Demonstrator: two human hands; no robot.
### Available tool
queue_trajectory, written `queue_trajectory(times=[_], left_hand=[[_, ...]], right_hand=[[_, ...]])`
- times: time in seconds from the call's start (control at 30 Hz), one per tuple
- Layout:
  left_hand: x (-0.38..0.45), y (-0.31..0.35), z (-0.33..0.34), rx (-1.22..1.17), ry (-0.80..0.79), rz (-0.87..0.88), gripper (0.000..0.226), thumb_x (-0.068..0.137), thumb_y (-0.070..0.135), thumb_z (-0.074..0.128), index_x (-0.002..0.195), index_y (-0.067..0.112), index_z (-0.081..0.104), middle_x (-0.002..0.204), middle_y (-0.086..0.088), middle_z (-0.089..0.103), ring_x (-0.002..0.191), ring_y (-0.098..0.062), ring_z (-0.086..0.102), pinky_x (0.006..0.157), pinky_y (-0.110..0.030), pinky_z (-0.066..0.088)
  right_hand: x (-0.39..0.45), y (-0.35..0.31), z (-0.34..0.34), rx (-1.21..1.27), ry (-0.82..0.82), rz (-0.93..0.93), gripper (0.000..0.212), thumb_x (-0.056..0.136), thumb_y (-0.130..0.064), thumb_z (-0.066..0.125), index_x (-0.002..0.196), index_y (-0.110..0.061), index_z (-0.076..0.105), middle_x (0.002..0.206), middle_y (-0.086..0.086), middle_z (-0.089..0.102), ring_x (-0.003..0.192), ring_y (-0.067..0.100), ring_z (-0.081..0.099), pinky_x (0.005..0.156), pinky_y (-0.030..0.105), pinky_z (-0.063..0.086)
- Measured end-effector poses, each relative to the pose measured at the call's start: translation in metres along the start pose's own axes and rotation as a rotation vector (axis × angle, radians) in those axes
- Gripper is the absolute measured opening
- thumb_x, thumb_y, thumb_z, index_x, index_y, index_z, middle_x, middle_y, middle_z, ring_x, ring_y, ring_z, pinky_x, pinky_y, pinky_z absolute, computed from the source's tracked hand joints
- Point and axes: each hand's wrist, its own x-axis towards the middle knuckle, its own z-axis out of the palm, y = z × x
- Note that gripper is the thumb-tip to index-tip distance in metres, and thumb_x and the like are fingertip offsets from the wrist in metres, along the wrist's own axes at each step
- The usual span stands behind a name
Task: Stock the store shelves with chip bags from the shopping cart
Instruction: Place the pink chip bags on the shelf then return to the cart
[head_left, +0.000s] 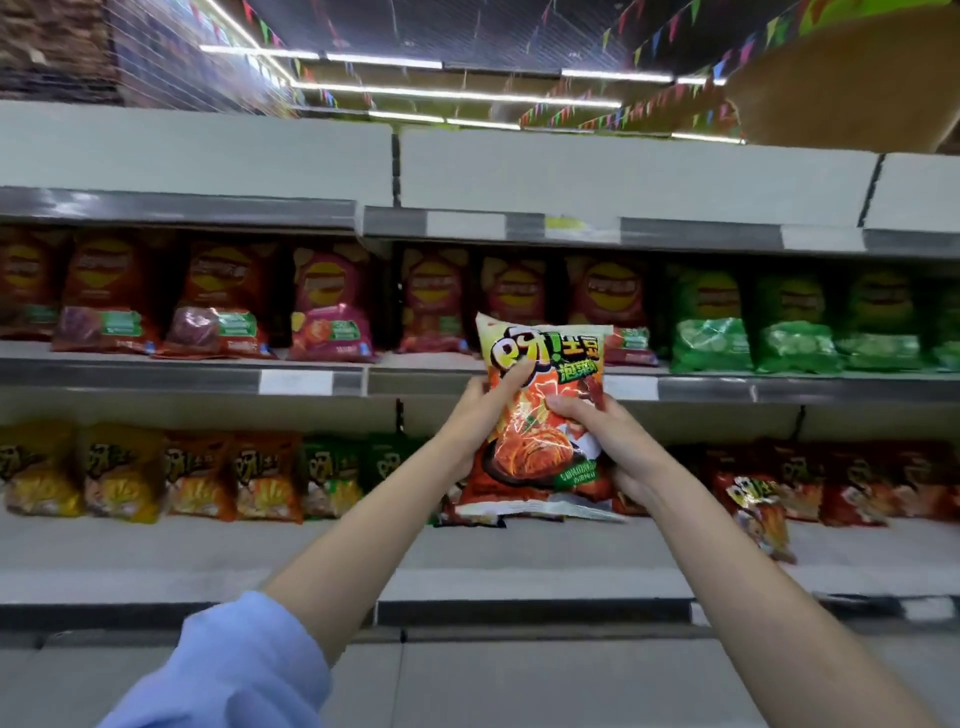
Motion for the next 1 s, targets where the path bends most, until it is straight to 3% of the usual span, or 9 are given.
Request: queue_trajectory(times=[0.13,0.23,0.33,0.4,0.47,0.6,0.7,0.9,1.0], left_hand=[[-0.014,-0.041,0.053,-0.016,-0.108,-0.085,0.042,0.08,0.047,0.068,0.112,0.023,0.053,0.098,0.002,0.067,0.084,-0.013,0.067,0.073,-0.029,0.055],[-0.023,-0.07,0.093,-0.023,-0.155,-0.161,0.063,0.08,0.042,0.069,0.131,0.017,0.041,0.098,0.001,0.064,0.087,-0.016,0.065,0.078,-0.032,0.054],[-0.026,-0.092,0.121,-0.043,-0.174,-0.21,0.038,0.086,0.033,0.066,0.11,0.026,0.037,0.09,0.003,0.06,0.08,-0.012,0.062,0.07,-0.028,0.052],[-0.023,-0.104,0.139,-0.057,-0.207,-0.234,0.051,0.077,0.04,0.073,0.116,0.022,0.045,0.1,-0.001,0.067,0.085,-0.015,0.067,0.07,-0.028,0.055],[-0.018,-0.115,0.156,-0.023,-0.249,-0.257,0.091,0.059,0.054,0.081,0.134,0.018,0.044,0.116,-0.005,0.067,0.095,-0.019,0.069,0.074,-0.031,0.058],[-0.003,-0.139,0.2,-0.032,-0.368,-0.285,0.075,0.064,0.048,0.08,0.129,0.022,0.053,0.111,-0.004,0.071,0.095,-0.021,0.071,0.078,-0.035,0.058],[0.015,-0.162,0.236,-0.028,-0.396,-0.319,0.086,0.059,0.054,0.084,0.131,0.023,0.05,0.113,-0.004,0.071,0.098,-0.023,0.07,0.09,-0.044,0.055],[0.061,-0.199,0.322,-0.034,-0.485,-0.352,0.096,0.049,0.062,0.083,0.132,0.025,0.051,0.113,-0.001,0.07,0.098,-0.019,0.07,0.088,-0.04,0.056],[0.084,-0.211,0.367,-0.051,-0.547,-0.359,0.096,0.049,0.066,0.082,0.131,0.028,0.051,0.118,0.001,0.068,0.104,-0.02,0.067,0.094,-0.042,0.053]], right_hand=[[-0.035,0.029,-0.051,-0.005,0.073,0.067,0.052,0.075,-0.022,0.078,0.119,-0.021,0.051,0.107,0.007,0.071,0.088,0.021,0.072,0.068,0.031,0.057],[-0.056,0.056,-0.088,0.008,0.137,0.123,0.053,0.076,-0.022,0.078,0.121,-0.02,0.05,0.107,0.007,0.07,0.088,0.021,0.072,0.068,0.032,0.058],[-0.071,0.079,-0.115,0.033,0.176,0.149,0.054,0.078,-0.021,0.078,0.126,-0.022,0.051,0.107,0.006,0.072,0.089,0.021,0.073,0.069,0.034,0.059],[-0.078,0.091,-0.134,0.043,0.198,0.169,0.059,0.077,-0.023,0.079,0.128,-0.024,0.048,0.111,0.005,0.071,0.093,0.021,0.072,0.072,0.035,0.059],[-0.086,0.103,-0.154,0.057,0.234,0.198,0.068,0.075,-0.027,0.081,0.132,-0.024,0.044,0.117,0.005,0.067,0.098,0.021,0.07,0.076,0.036,0.059],[-0.099,0.126,-0.199,0.094,0.321,0.231,0.073,0.071,-0.027,0.081,0.134,-0.023,0.043,0.118,0.004,0.066,0.102,0.021,0.068,0.072,0.032,0.058],[-0.104,0.134,-0.234,0.089,0.356,0.26,0.076,0.07,-0.029,0.081,0.135,-0.024,0.043,0.118,0.005,0.067,0.101,0.021,0.069,0.069,0.032,0.058],[-0.097,0.146,-0.319,0.048,0.489,0.308,0.083,0.062,-0.035,0.082,0.134,-0.025,0.042,0.118,0.004,0.067,0.104,0.023,0.067,0.085,0.041,0.057],[-0.095,0.147,-0.359,0.064,0.558,0.344,0.075,0.069,-0.032,0.082,0.132,-0.025,0.043,0.118,0.005,0.066,0.103,0.024,0.067,0.077,0.037,0.058]])
